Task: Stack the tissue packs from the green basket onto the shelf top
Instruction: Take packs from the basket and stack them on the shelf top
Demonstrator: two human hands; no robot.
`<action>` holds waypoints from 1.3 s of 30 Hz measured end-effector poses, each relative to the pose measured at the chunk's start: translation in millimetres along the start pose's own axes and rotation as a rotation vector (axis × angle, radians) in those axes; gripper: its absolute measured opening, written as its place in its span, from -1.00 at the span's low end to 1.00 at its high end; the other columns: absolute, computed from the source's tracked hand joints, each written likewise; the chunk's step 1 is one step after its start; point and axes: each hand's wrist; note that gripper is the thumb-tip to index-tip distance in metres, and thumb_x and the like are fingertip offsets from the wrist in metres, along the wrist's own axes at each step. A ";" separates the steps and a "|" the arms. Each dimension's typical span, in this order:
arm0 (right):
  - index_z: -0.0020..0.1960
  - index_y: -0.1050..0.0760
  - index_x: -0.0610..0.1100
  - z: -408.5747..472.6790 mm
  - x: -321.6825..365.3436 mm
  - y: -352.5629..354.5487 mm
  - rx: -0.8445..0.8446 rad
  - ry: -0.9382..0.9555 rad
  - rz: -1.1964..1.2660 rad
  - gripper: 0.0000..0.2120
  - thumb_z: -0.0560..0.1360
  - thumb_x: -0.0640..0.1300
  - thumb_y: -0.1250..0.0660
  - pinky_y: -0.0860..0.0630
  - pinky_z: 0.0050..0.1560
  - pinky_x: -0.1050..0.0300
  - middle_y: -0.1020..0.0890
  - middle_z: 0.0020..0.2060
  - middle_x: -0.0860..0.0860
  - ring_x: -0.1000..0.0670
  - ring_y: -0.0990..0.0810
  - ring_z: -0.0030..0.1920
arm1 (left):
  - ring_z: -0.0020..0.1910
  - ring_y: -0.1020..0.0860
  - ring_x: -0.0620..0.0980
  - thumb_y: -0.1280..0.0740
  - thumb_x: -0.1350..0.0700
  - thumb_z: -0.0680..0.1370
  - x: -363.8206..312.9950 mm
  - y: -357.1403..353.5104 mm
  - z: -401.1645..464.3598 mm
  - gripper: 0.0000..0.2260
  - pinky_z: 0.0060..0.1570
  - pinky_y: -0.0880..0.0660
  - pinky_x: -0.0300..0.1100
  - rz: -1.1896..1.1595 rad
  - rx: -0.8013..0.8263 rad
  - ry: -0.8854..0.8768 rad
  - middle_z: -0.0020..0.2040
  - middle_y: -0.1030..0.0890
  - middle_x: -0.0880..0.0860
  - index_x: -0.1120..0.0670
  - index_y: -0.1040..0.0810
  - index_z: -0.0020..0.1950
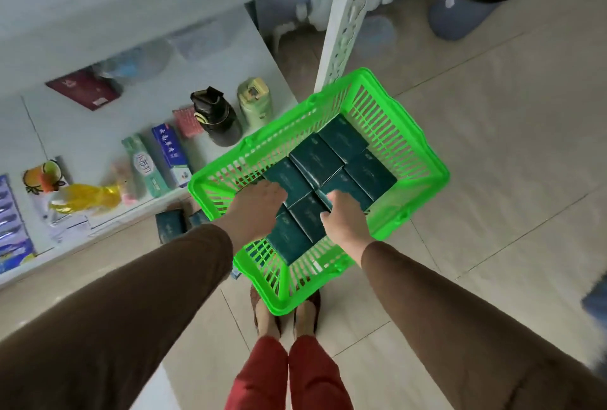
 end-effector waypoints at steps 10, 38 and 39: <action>0.33 -0.30 -0.23 83.8 -54.8 -8.7 -0.049 -0.170 -0.270 -0.56 0.53 -0.17 -0.36 -0.40 0.26 0.01 -0.40 0.30 -0.19 -0.20 -0.43 0.29 | 0.30 -0.37 0.08 -0.33 0.34 0.45 -18.4 5.0 138.6 -0.41 0.19 -0.39 -0.04 0.084 -0.255 -0.090 0.36 -0.38 0.06 0.08 -0.30 0.45; 0.23 -0.35 -0.03 -120.1 114.6 127.8 -0.254 0.475 0.293 -0.42 0.33 -0.04 -0.57 -0.49 0.06 0.01 -0.51 0.08 0.02 -0.03 -0.54 0.08 | 0.08 -0.53 0.20 -0.53 -0.06 0.32 68.3 157.8 -210.7 -0.43 -0.02 -0.39 0.03 -0.265 -0.538 0.391 0.00 -0.59 0.13 0.08 -0.46 0.25; 0.23 -0.33 0.03 -136.6 140.4 133.3 -0.260 0.520 0.350 -0.40 0.32 -0.04 -0.58 -0.51 0.05 0.00 -0.53 0.08 0.04 -0.01 -0.55 0.07 | 0.03 -0.53 0.20 -0.54 -0.05 0.32 81.4 166.9 -243.5 -0.45 -0.09 -0.37 -0.01 -0.298 -0.572 0.427 -0.06 -0.57 0.12 0.07 -0.47 0.23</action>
Point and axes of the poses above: each hand's wrist, its own z-axis towards the middle knuckle, its own y-axis out of the back of the hand, x = y × z
